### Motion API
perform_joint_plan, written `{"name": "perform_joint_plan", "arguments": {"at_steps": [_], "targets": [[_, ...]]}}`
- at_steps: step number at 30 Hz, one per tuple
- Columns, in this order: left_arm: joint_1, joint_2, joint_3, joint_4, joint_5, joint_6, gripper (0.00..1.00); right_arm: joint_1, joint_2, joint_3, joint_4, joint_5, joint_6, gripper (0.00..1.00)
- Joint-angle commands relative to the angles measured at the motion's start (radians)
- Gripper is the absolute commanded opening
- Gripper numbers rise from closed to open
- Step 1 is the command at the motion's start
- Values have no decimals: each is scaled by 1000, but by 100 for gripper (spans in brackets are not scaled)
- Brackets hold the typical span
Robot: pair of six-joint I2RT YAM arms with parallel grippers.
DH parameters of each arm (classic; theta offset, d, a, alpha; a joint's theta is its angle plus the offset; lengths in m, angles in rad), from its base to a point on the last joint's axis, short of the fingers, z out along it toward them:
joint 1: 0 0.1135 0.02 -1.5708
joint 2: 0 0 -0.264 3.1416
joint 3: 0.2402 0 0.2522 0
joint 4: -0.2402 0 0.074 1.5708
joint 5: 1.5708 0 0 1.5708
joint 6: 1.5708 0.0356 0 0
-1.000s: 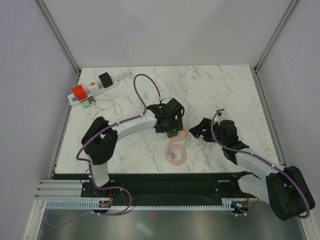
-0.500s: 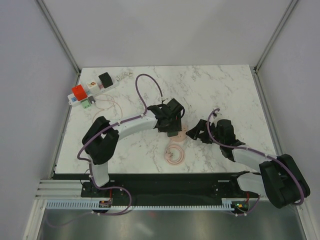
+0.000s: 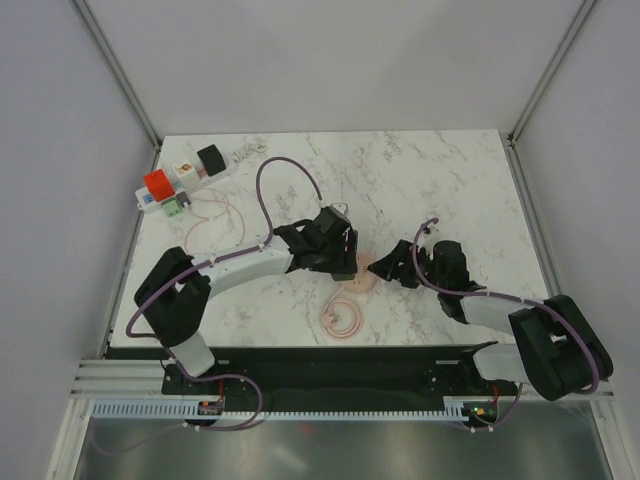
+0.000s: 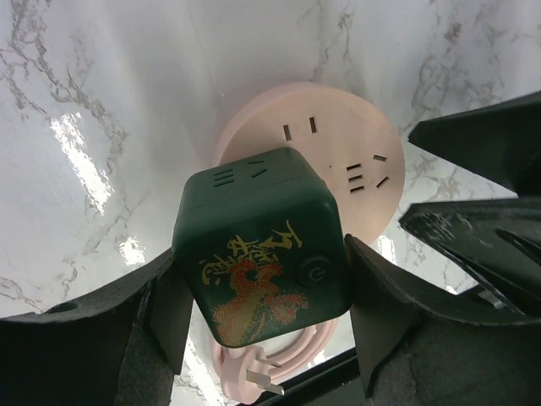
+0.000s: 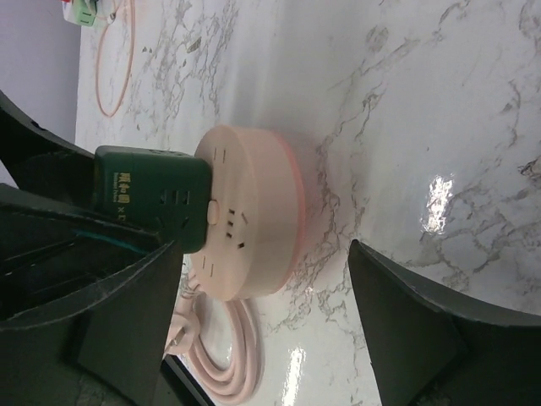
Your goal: Pull the plug off the socket
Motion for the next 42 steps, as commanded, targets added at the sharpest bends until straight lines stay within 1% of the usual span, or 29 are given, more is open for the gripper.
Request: {"name": "perform_joint_plan", "arguments": {"at_steps": [1,5,6,11,14,16,17,18,20,21,23,24,25,27,31,34,36,37,40,42], "targets": [[1,-122,-38,164,58,61,2,-3,31,-21,150,-57,54,86],[1,-168,-76,222,69,79,2,-3,67,-34,206,-81,74,80],[1,-173,-83,245,101,81,2,-5,72,-36,215,-84,78,79],[2,-187,-112,307,137,86,2,-2,114,-44,281,-104,108,74],[1,-202,-136,374,172,84,2,-2,155,-50,344,-117,132,69],[1,-213,-150,412,196,83,2,0,179,-59,406,-131,152,64],[1,-217,-152,419,201,81,2,0,202,-63,431,-137,173,59],[1,-217,-153,419,206,81,2,0,213,-67,454,-142,183,50],[1,-224,-156,419,207,83,2,1,244,-73,502,-140,198,39],[1,-224,-159,419,209,81,2,1,253,-74,508,-137,206,27],[1,-228,-168,419,210,78,2,1,276,-73,517,-131,212,15],[1,-231,-173,417,212,75,2,1,282,-74,514,-122,213,2],[1,-233,-181,419,213,72,2,1,291,-77,514,-105,215,0],[1,-236,-187,419,223,64,2,1,292,-82,504,-73,209,0],[1,-244,-210,475,256,58,2,9,255,-64,326,34,135,0],[2,-256,-216,489,272,38,2,13,209,-68,252,105,74,0],[10,-265,-221,494,290,7,2,20,181,-67,211,159,36,0],[18,-268,-231,515,301,-25,2,27,157,-57,160,178,25,0],[44,-283,-256,558,345,-71,2,44,123,-45,84,255,-12,0],[50,-290,-256,560,350,-88,2,52,115,-41,63,283,-21,0]]}}
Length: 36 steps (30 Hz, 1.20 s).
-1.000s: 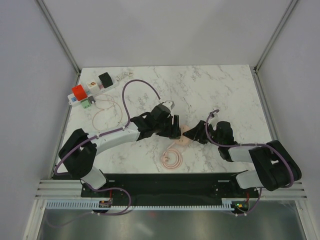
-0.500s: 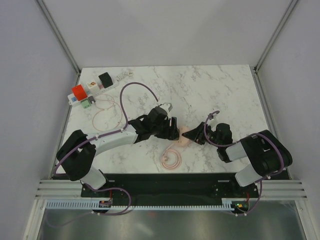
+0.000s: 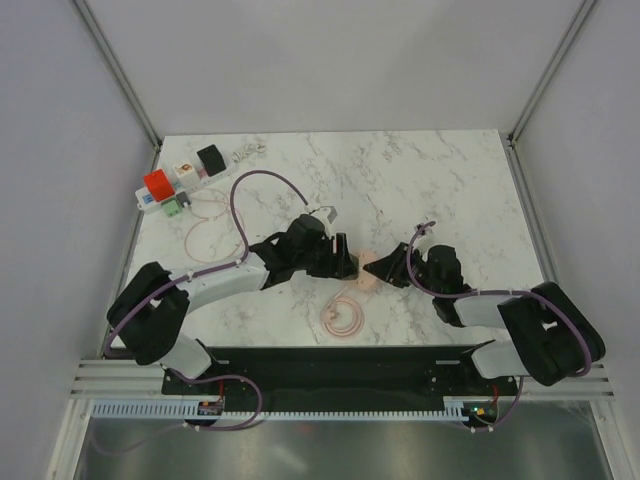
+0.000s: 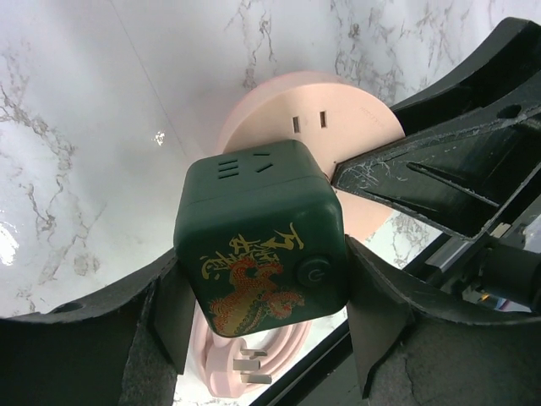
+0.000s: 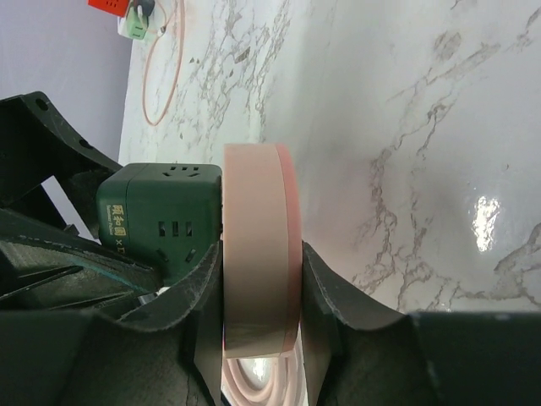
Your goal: Pull the plug off the socket
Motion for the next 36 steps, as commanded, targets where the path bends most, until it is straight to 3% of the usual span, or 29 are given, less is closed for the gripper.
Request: {"name": "perform_joint_plan", "arguments": {"at_steps": [1,8,11,12,15,17,20,21,22,23,25,28,33,36], "targets": [[0,-105,38,200,161,-110,2,2,10,12,-209,290,-146,0],[-7,-104,108,-7,24,-55,2,52,39,33,-244,385,-146,0],[-7,-125,67,57,91,-19,2,63,53,42,-269,433,-119,0],[-6,-136,44,165,161,-21,2,63,56,44,-275,438,-113,0],[-6,-157,-17,284,278,-53,2,62,74,41,-264,427,-96,0],[-6,-161,-13,303,284,-82,2,63,90,35,-246,421,-90,0],[-16,-168,39,121,159,-87,2,63,108,44,-249,419,-90,0],[-35,-161,80,-10,-63,-76,2,63,110,44,-250,422,-91,0],[-59,-116,204,-270,-182,-41,2,63,110,44,-250,425,-90,0],[-100,-90,261,-354,-269,-30,2,65,108,46,-253,425,-91,0],[-104,-85,271,-305,-235,-7,2,63,105,44,-250,425,-90,0],[-81,-157,138,-113,-27,-36,2,63,103,41,-237,421,-94,0],[-78,-156,190,-289,-172,-16,2,63,73,30,-232,407,-103,0],[-62,-197,147,-329,-203,-16,2,63,51,19,-209,395,-108,0]]}}
